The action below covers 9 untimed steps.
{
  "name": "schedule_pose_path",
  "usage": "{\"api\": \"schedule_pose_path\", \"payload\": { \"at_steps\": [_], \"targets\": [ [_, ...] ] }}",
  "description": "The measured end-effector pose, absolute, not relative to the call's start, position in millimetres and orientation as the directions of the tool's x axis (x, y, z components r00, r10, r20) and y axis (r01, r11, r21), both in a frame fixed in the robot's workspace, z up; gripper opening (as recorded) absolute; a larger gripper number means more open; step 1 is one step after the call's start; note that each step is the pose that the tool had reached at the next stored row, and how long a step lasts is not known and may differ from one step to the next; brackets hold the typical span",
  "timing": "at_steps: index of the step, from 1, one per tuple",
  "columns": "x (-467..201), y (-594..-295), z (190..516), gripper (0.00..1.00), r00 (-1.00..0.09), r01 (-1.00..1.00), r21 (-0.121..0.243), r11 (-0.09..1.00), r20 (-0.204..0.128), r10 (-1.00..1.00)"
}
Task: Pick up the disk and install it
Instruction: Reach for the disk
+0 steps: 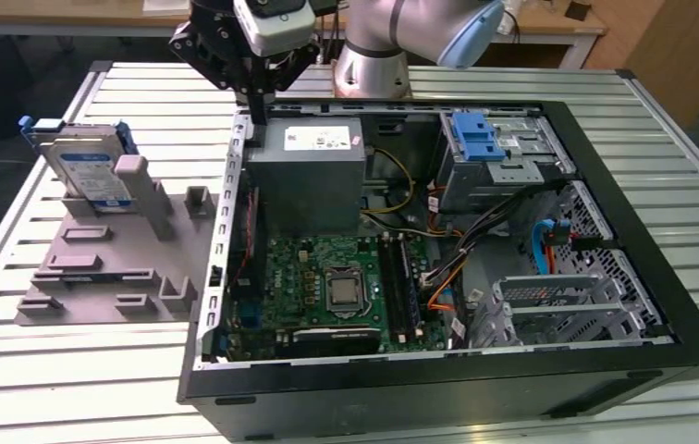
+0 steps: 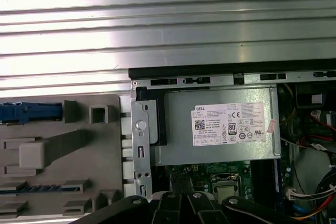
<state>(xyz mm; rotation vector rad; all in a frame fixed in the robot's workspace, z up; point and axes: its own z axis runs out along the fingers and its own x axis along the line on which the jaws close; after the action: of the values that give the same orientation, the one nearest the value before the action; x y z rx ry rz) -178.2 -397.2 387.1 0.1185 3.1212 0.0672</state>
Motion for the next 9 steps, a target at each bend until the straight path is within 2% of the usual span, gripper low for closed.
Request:
{"api": "schedule_pose_path", "payload": {
  "at_steps": [9],
  "targets": [
    [-182.5, -397.0, 386.3, 0.11, -0.997, 0.076, 0.044, 0.996, -0.014, 0.076]
  ]
}}
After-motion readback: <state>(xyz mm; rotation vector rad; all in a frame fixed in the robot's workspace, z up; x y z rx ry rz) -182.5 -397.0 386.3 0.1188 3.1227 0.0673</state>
